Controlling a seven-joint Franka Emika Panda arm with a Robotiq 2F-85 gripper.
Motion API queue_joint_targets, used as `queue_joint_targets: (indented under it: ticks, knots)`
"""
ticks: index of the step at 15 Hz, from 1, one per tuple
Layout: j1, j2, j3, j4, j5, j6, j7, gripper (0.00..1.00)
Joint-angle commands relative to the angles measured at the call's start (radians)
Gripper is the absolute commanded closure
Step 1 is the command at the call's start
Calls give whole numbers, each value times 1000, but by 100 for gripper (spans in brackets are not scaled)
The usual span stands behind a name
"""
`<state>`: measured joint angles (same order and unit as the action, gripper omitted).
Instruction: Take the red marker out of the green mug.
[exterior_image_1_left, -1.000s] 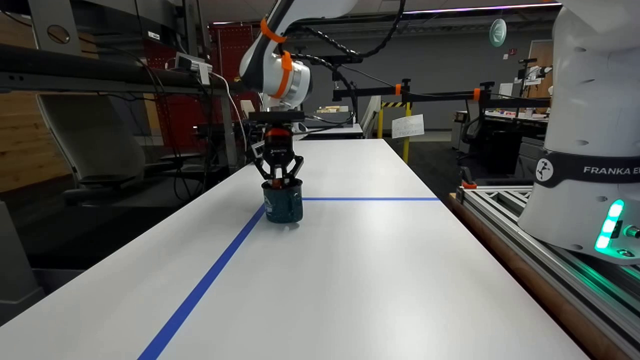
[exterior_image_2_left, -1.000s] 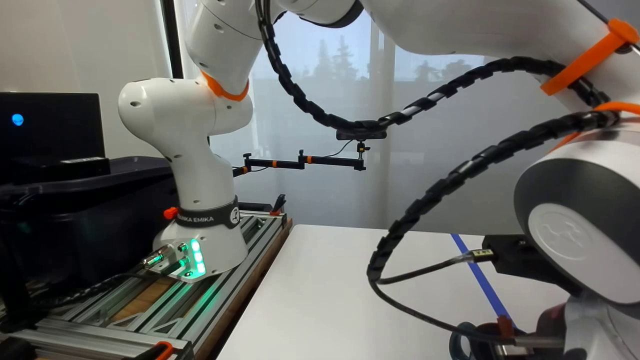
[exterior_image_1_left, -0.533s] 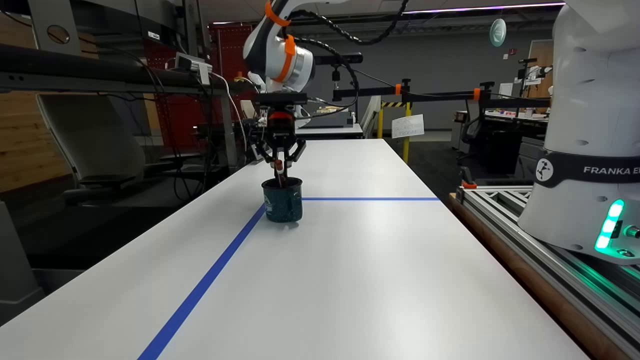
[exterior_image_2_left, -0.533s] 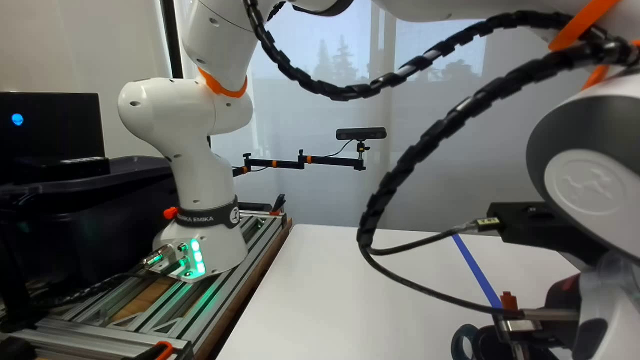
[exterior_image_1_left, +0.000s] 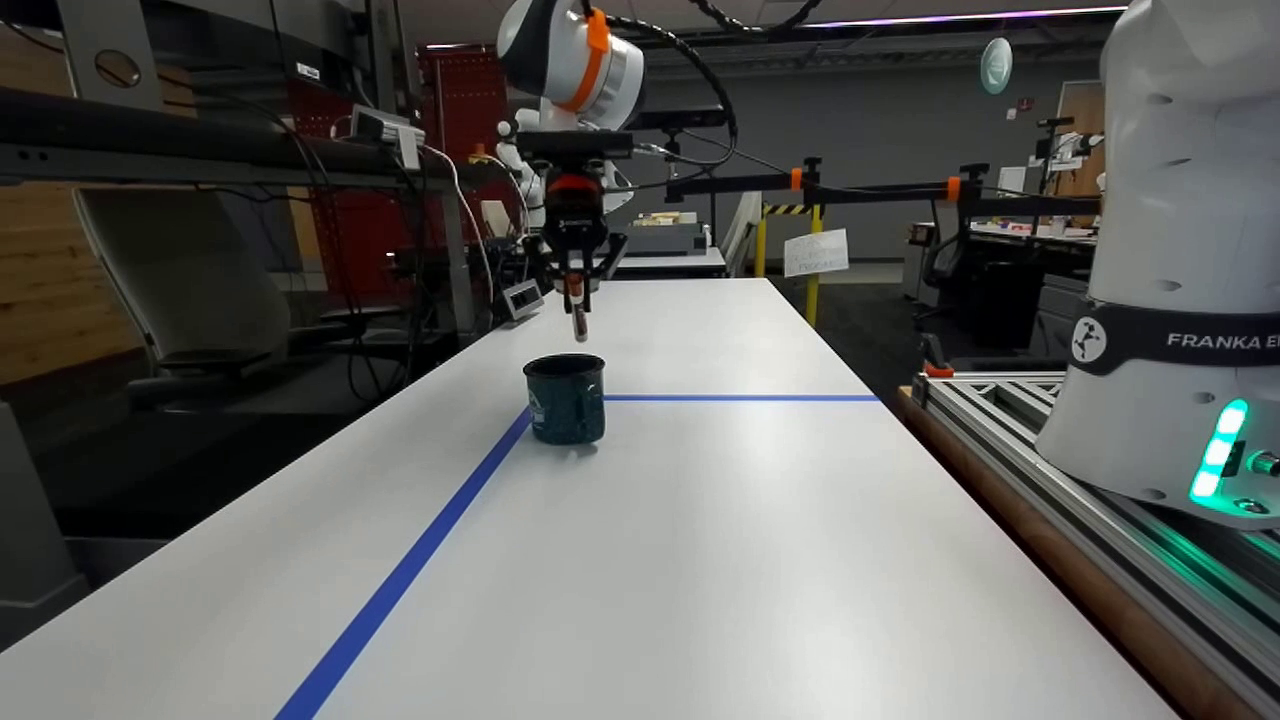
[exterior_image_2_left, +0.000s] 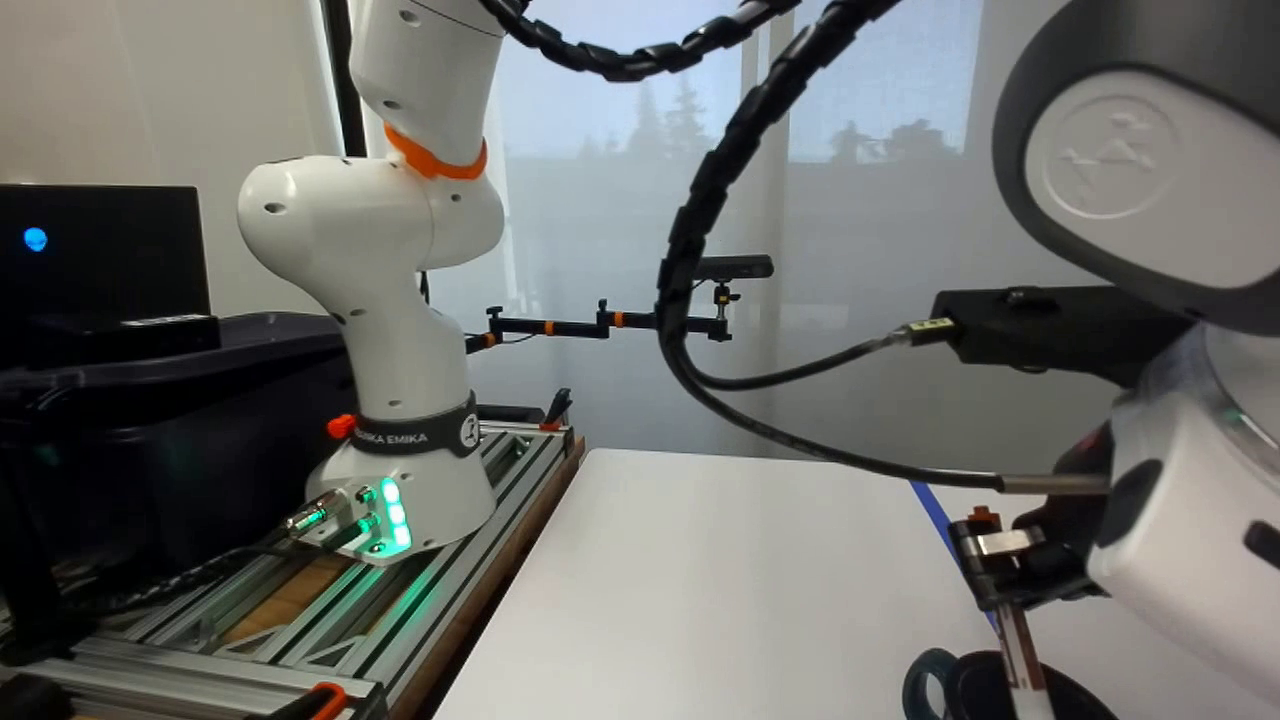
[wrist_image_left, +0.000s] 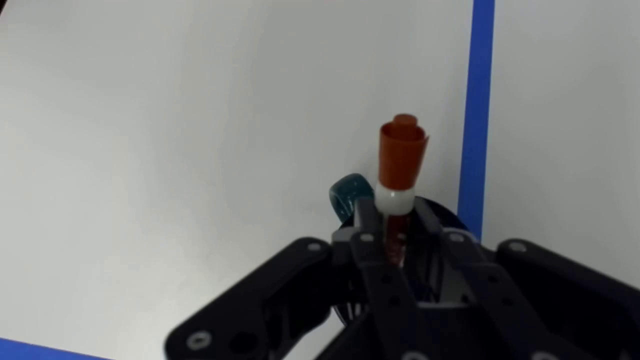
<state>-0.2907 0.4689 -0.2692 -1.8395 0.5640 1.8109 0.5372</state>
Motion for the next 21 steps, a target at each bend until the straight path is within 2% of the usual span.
queue_joint_targets:
  ticks: [1, 6, 11, 16, 21]
  knots:
    - [61, -118, -29, -194, -85, 169, 57, 95]
    - [109, -173, -32, -395, -158, 472, 151, 95]
    - [141, -183, -28, -531, -192, 656, 267, 95]
    - [154, -124, -15, -590, -180, 859, 313, 95]
    - [152, -42, 11, -583, -164, 974, 304, 95]
